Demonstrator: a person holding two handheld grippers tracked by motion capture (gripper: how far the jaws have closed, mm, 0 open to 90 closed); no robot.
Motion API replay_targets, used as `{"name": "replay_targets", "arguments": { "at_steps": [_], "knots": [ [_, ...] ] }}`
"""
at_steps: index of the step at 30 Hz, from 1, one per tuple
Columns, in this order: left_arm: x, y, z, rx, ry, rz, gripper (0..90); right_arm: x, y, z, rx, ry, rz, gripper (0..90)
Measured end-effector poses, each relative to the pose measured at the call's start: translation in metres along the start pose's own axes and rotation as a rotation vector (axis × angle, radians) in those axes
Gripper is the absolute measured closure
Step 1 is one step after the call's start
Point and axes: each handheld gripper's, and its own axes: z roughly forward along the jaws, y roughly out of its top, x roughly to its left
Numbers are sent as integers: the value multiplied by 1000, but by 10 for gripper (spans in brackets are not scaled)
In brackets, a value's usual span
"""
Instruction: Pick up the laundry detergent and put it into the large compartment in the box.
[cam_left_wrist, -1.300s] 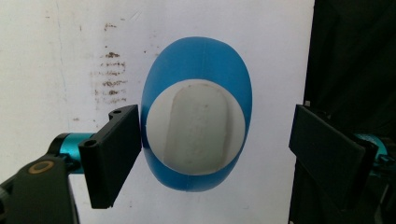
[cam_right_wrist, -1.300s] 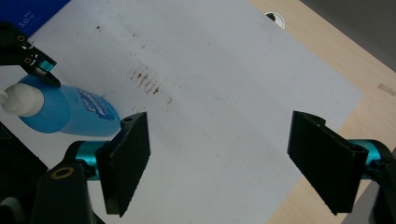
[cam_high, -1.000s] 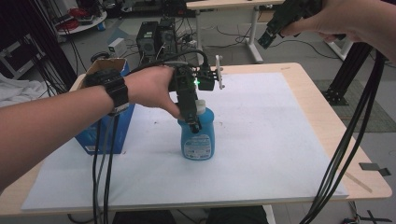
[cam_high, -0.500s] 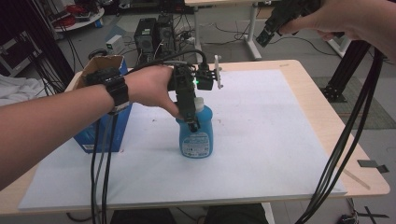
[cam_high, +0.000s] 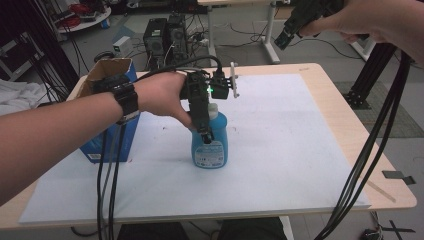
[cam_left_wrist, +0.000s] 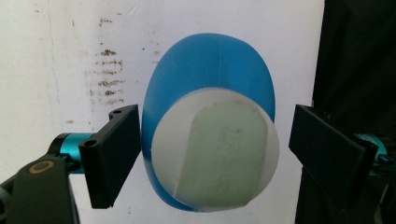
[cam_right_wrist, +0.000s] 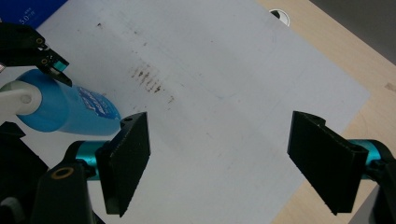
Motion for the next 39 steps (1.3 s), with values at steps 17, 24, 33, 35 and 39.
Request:
{"name": "replay_targets", "arguments": {
  "at_steps": [17,24,33,35,39],
  "knots": [
    [-1,-3,-2,-5,-1,-1,171,0,-1,-1,1,2,2,206],
    [-1,-3,-2,-3,-3,1,171,1,-1,-1,2,2,5,206],
    [-1,-3,0,8,2,1,174,1,0,0,3,2,4,206],
    [0,-3,0,7,0,2,178,0,0,0,3,2,4,206],
    [0,-3,-1,5,-3,-1,193,0,0,0,4,3,3,206]
  ]
}}
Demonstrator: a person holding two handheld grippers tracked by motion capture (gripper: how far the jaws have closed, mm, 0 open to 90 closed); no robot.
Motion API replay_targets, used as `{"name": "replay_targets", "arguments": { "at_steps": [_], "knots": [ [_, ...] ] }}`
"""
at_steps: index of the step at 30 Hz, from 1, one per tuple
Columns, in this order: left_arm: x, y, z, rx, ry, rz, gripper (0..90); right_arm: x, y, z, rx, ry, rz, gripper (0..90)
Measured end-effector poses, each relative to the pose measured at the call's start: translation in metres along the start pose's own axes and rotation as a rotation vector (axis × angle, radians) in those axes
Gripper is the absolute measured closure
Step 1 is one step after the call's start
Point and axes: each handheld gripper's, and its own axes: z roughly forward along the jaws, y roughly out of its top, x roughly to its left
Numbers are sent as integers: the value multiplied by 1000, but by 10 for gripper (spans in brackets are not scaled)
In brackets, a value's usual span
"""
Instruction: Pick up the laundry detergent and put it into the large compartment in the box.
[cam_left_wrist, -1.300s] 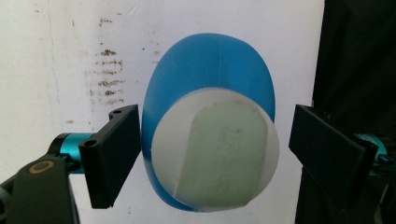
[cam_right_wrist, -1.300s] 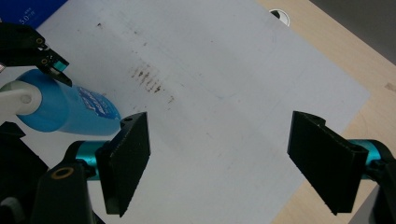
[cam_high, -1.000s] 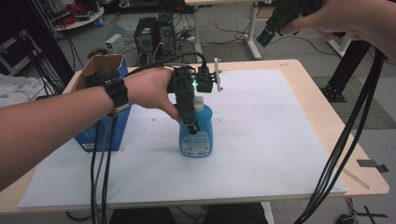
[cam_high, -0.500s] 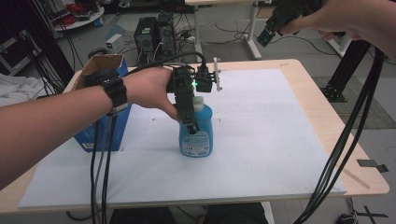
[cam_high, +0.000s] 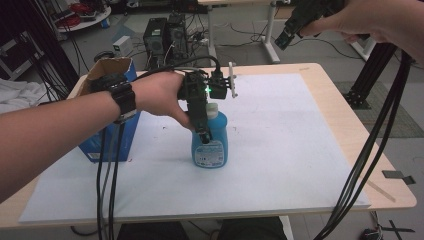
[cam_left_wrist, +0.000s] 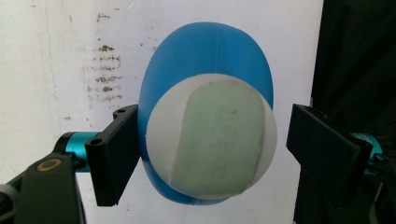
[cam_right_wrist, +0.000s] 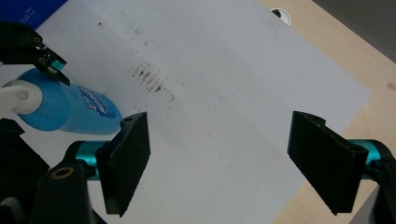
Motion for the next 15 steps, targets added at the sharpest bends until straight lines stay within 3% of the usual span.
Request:
{"name": "replay_targets", "arguments": {
  "at_steps": [15],
  "knots": [
    [2,0,0,-1,-2,-2,244,-1,-1,0,-1,0,1,206]
  ]
}}
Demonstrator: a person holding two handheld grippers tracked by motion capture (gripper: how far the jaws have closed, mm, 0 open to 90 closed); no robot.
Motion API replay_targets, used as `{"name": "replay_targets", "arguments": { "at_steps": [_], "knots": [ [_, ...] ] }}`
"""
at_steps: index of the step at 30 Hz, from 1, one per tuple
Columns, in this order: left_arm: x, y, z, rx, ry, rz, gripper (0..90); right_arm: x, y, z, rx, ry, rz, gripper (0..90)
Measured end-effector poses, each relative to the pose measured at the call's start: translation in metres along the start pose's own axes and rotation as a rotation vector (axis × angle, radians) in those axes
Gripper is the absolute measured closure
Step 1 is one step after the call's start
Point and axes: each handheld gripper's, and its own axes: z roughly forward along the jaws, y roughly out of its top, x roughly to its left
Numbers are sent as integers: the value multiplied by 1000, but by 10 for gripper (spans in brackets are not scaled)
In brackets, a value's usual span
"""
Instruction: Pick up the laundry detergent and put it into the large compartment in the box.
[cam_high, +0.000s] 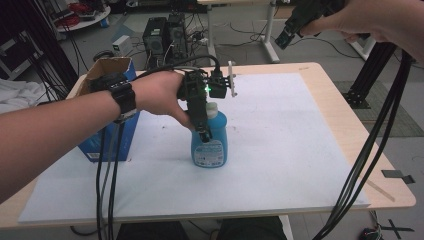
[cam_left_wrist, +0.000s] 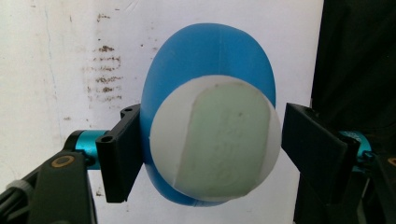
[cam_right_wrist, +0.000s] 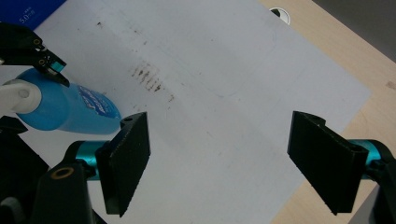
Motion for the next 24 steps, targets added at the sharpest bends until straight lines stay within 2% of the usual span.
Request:
{"name": "replay_targets", "arguments": {
  "at_steps": [15,24],
  "knots": [
    [2,0,1,-1,5,-13,299,-1,-1,1,0,3,2,206],
    [2,4,5,9,9,-8,300,-1,-2,2,1,5,0,206]
  ]
}}
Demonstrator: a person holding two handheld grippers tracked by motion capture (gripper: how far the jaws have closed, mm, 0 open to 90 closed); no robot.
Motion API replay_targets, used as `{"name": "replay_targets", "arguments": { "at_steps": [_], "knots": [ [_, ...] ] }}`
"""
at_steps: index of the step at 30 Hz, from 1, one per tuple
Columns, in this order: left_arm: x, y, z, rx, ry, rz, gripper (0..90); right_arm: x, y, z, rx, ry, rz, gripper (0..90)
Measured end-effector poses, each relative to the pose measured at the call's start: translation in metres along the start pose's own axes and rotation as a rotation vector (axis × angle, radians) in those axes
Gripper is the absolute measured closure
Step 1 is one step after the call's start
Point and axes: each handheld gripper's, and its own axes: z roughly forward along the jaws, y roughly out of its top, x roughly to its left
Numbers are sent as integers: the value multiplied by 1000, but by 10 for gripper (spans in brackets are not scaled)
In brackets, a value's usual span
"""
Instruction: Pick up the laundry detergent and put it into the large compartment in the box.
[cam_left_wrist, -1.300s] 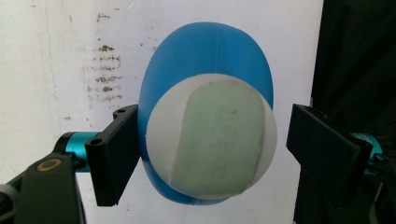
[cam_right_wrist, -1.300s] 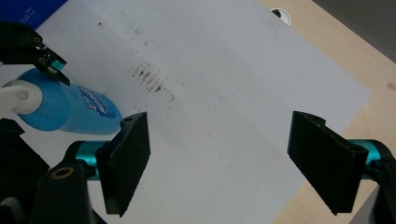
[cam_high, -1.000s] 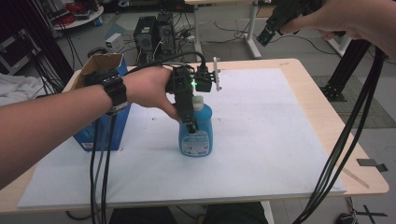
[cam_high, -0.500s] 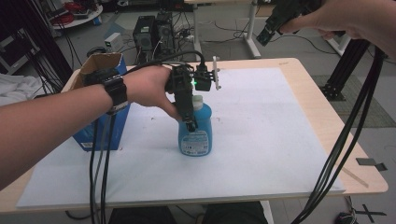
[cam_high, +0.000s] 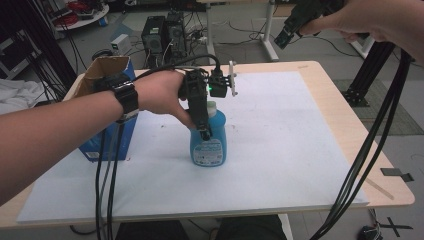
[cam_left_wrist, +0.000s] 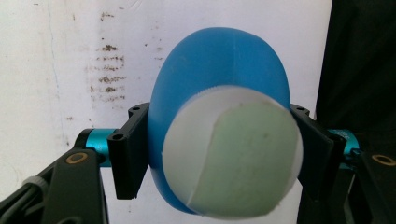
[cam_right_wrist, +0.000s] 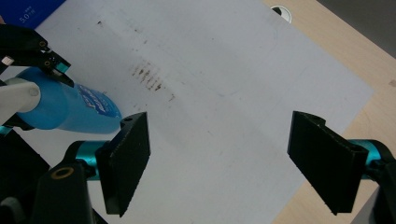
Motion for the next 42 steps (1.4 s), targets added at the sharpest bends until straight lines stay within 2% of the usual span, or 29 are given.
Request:
{"name": "replay_targets", "arguments": {
  "at_steps": [12,20,27,34,42],
  "knots": [
    [2,1,1,2,3,-2,358,0,0,2,3,2,1,206],
    [0,0,0,-5,11,24,370,0,0,3,7,4,3,206],
    [-1,-3,-2,-11,9,13,372,0,-1,4,13,3,6,206],
    [-2,-9,-14,-42,13,-6,373,-1,1,6,11,5,6,206],
    [-5,-15,-37,-62,24,-27,374,0,3,7,17,6,-2,206]
  ]
}}
